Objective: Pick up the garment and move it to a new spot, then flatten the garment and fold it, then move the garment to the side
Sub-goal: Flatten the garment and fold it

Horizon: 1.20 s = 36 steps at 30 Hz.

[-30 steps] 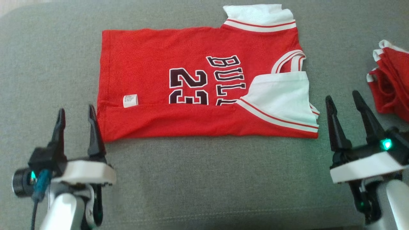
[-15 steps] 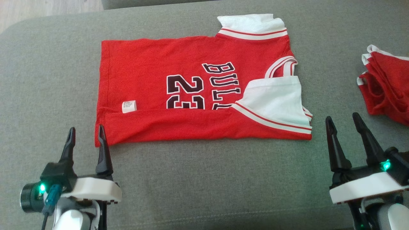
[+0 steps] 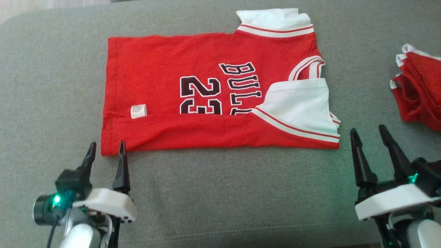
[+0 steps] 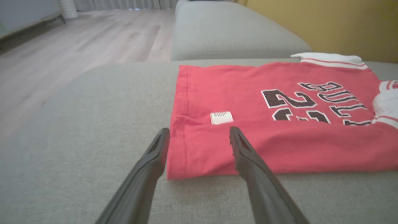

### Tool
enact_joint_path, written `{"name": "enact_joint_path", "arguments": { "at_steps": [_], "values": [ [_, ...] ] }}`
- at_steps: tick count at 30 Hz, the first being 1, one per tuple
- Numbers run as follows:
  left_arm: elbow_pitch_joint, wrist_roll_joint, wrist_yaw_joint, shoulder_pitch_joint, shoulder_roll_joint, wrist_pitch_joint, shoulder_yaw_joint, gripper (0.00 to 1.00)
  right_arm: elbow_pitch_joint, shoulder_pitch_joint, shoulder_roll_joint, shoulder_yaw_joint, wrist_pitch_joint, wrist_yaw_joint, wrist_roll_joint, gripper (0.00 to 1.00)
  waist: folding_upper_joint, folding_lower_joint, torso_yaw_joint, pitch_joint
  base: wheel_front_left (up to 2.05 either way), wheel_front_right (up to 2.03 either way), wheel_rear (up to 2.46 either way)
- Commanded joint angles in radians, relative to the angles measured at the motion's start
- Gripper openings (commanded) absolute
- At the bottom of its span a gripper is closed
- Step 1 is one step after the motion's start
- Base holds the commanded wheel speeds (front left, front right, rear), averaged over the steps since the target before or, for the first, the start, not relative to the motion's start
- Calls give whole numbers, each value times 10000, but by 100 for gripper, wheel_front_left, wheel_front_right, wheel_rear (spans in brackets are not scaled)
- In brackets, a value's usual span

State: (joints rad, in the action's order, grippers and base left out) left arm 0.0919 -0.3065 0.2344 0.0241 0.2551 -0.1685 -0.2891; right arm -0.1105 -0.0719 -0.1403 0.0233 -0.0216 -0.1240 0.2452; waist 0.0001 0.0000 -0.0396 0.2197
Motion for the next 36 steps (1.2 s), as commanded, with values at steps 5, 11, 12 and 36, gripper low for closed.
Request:
{"name": "enact_joint_path", "arguments": {
  "at_steps": [5,11,12,36],
  "values": [
    [552,-519,-416,963,260,584,321,100,487,502,-225,289,-470,-67,134,100,-1,0,27,440,0,0,0],
    [1705,-1184,-927,1590,330,1207,469,100,1509,1206,-376,635,-871,-67,492,100,-1,0,33,911,0,0,0],
    [1844,-1261,-978,1666,327,1344,461,100,1691,1324,-406,682,-969,-67,555,100,-1,0,35,976,0,0,0],
    [1438,-2202,-1538,1534,723,2860,382,0,2812,2009,-538,873,-2607,-67,1585,0,-1,0,153,848,0,0,0]
  ]
}}
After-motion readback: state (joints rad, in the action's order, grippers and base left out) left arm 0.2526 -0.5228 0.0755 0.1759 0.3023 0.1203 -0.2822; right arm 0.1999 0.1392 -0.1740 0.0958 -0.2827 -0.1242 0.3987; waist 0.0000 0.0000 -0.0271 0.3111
